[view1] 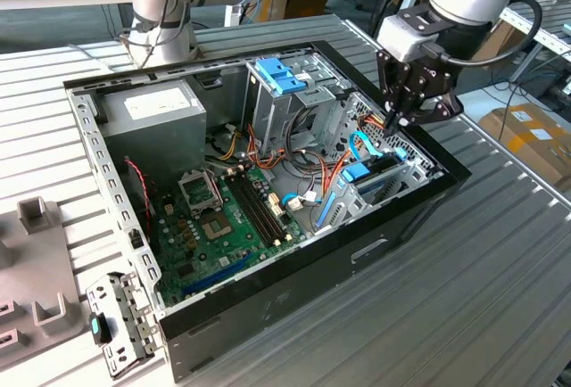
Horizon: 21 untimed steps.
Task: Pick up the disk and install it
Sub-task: 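Insert the second disk wire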
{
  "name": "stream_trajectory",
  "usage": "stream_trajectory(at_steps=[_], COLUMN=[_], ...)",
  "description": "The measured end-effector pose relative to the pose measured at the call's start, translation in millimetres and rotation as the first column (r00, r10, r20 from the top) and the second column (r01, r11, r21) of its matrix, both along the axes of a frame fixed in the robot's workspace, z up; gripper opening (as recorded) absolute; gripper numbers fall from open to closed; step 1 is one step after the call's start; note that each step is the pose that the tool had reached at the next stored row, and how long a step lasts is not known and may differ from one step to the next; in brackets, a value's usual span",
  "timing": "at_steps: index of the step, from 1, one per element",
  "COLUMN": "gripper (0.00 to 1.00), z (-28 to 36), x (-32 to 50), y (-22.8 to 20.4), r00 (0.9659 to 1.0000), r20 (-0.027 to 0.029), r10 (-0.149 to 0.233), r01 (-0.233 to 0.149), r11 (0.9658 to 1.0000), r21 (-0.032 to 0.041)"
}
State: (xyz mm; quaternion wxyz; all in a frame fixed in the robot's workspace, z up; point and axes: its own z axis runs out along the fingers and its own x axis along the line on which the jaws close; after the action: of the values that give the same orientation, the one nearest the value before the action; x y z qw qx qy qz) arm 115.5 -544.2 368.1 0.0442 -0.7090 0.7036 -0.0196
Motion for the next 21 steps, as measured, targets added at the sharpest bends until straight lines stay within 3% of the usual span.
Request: stream_trajectory(at_steps=[2,5,7,9,12,15,18,21], gripper=[0.16,0.16,0.16,0.16,0.16,0.16,0.16,0.16], z=[0.0,-0.1,-0.2,-0.1,-0.1,-0.3,-1.7,-1.9], x=[-0.5,-1.3,-1.7,-1.8,-2.5,-4.7,-8.1,-8.2], y=[-1.7,-7.3,-13.9,-19.9,-25.0,-29.5,-33.4,-33.6], r00=[1.0000,1.0000,1.0000,1.0000,1.0000,1.0000,1.0000,1.0000], r20=[0.0000,0.0000,0.0001,0.0002,0.0007,0.0023,0.0051,0.0052], r10=[0.000,0.000,0.000,0.000,0.000,0.000,0.000,0.000], r01=[0.000,0.000,0.000,0.000,0.000,0.000,0.000,-0.001], r11=[1.0000,0.9996,0.9985,0.9971,0.9956,0.9947,0.9946,0.9946], r21=[0.0063,0.0299,0.0553,0.0757,0.0938,0.1032,0.1042,0.1042])
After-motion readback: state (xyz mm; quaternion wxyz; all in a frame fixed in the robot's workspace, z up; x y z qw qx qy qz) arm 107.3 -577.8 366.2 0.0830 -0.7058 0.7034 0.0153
